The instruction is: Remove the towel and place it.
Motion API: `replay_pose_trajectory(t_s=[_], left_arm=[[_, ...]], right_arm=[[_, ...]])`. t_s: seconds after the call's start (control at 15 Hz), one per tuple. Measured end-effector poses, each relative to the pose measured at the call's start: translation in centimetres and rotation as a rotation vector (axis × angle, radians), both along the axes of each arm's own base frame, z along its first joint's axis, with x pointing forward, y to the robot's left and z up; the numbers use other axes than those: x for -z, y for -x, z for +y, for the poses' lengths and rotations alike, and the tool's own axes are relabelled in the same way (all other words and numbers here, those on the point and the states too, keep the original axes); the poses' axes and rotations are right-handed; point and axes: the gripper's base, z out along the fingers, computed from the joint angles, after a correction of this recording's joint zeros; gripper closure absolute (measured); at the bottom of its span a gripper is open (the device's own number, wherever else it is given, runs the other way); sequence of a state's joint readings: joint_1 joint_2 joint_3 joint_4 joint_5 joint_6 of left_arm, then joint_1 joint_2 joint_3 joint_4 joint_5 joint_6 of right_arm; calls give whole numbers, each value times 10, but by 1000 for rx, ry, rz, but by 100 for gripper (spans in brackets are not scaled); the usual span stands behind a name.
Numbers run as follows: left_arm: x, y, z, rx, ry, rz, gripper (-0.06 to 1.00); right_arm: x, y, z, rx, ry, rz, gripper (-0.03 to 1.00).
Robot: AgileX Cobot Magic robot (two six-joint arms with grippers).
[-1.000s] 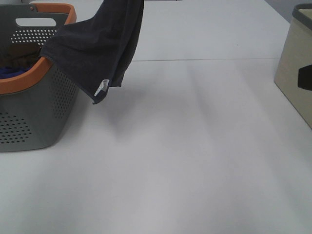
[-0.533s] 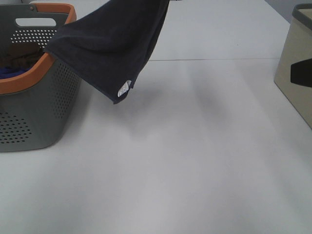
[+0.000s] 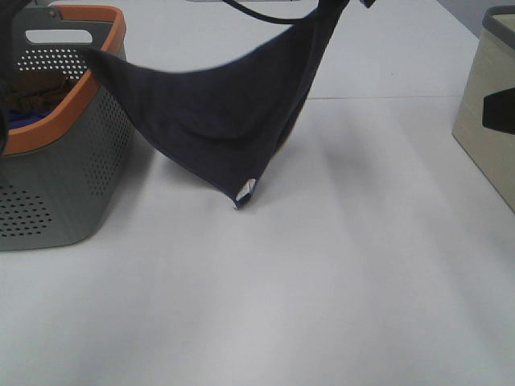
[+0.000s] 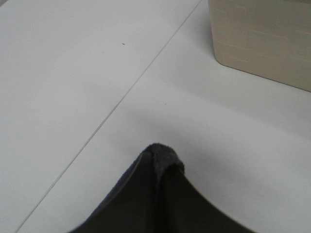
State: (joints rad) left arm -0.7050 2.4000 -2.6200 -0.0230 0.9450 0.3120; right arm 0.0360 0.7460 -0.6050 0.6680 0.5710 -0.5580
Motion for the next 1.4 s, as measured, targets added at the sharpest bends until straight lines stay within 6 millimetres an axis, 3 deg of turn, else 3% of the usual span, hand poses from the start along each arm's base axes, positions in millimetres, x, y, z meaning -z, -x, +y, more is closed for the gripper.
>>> replay_pose_trajectory(t_s=[0.47,0.73,1.07,1.4], left_arm=[[4,1,3,-6,-49,22,94],[-13,13,12,-1,-84,61,94],[-59,31,27,1,-40,3,94],[-68,35,30,11,-40,-18,94]], right_arm=[[-1,-1,-1,-3,18,-22,22],[7,-15,2,-30,12,10,26],[22,-51,16,-169,-61,-19,26],[52,-94,22,-189,-152,-38,26]])
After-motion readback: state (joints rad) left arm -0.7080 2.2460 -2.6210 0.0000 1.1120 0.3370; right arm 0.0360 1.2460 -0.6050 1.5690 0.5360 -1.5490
